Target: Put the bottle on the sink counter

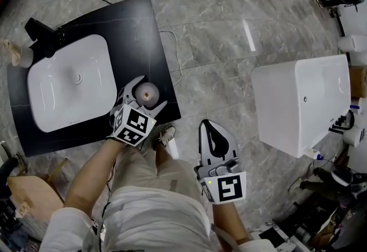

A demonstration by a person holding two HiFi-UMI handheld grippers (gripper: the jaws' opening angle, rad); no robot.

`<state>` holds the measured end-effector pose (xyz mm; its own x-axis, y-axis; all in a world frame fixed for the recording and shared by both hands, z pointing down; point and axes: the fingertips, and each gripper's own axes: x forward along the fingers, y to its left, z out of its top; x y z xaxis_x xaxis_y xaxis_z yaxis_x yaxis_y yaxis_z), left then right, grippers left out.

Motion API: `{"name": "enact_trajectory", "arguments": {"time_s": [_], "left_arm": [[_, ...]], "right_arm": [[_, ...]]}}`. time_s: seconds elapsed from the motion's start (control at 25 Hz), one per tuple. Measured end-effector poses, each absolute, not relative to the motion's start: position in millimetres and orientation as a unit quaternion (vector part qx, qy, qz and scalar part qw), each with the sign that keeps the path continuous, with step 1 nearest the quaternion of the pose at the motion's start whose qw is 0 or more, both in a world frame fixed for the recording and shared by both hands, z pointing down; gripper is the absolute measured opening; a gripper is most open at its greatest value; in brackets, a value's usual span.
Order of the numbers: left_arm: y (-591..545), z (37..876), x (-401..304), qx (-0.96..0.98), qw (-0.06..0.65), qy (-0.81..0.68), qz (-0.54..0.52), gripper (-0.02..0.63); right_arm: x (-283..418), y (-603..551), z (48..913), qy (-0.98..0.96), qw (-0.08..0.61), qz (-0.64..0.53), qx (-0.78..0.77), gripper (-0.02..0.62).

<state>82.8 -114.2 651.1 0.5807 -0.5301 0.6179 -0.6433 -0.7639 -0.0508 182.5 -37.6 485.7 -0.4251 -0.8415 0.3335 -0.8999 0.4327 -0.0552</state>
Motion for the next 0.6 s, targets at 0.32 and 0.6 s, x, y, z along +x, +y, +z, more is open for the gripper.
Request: {"name": "enact_trajectory", "arguments": {"time_s": [0.32,0.6], "left_arm": [[-115.5,653.9,83.7,0.881,0.092,-0.329,0.328,0.410],[-121.1,639.2,78.4,0.890,0.086,-0.335,0.298,0.523]], "right_arm": [[180.0,-39.9,482.1,-0.831,0.131,0.114,0.529,0.011],[171.4,-43.4,476.4,-0.828,0.130,0.111,0.535,0.011]]}}
